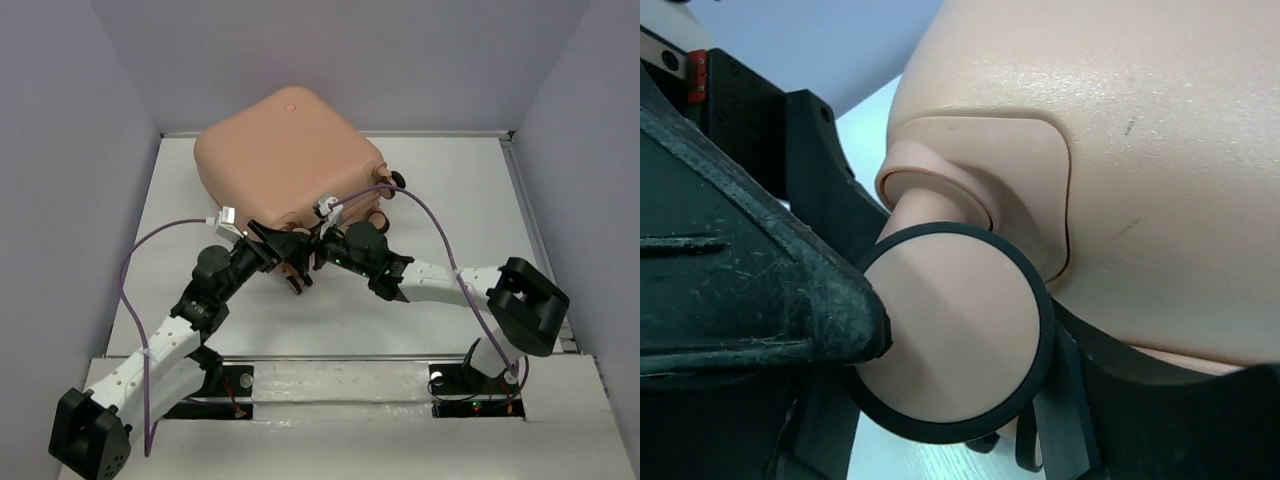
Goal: Pack the luggage
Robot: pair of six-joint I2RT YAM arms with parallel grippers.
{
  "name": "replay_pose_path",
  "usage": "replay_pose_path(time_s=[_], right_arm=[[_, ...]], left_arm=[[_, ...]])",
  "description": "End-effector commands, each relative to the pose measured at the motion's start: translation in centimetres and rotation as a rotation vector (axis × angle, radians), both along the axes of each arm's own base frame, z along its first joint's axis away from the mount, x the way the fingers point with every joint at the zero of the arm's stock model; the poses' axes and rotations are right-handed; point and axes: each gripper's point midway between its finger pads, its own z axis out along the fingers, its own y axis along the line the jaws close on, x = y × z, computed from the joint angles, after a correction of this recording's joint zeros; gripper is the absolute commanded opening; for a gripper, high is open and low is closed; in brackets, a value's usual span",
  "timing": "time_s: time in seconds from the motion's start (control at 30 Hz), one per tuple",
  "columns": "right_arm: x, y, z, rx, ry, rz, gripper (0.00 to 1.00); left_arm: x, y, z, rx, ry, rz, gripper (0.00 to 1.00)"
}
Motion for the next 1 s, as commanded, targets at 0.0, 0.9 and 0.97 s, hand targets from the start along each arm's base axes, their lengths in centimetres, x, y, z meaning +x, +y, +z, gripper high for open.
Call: replay_pose_path(time_s=[0.0, 0.9, 0.97], right_arm=[[2.2, 1.3, 6.3, 0.212, -0.090, -0.065, 0.34], [2.3, 2.5, 6.4, 0.186, -0.078, -0.032, 0.07], [2.3, 2.5, 6.2, 0.185, -0.075, -0.029, 0.07]], left_arm=[[-1.0, -0.1, 3.6, 0.053, -0.173, -0.043, 0.86], [1.3, 6.0, -7.6, 0.405, -0.141, 0.242, 0.48], [1.8, 5.9, -7.5, 0.411, -0.146, 0.248, 0.48]])
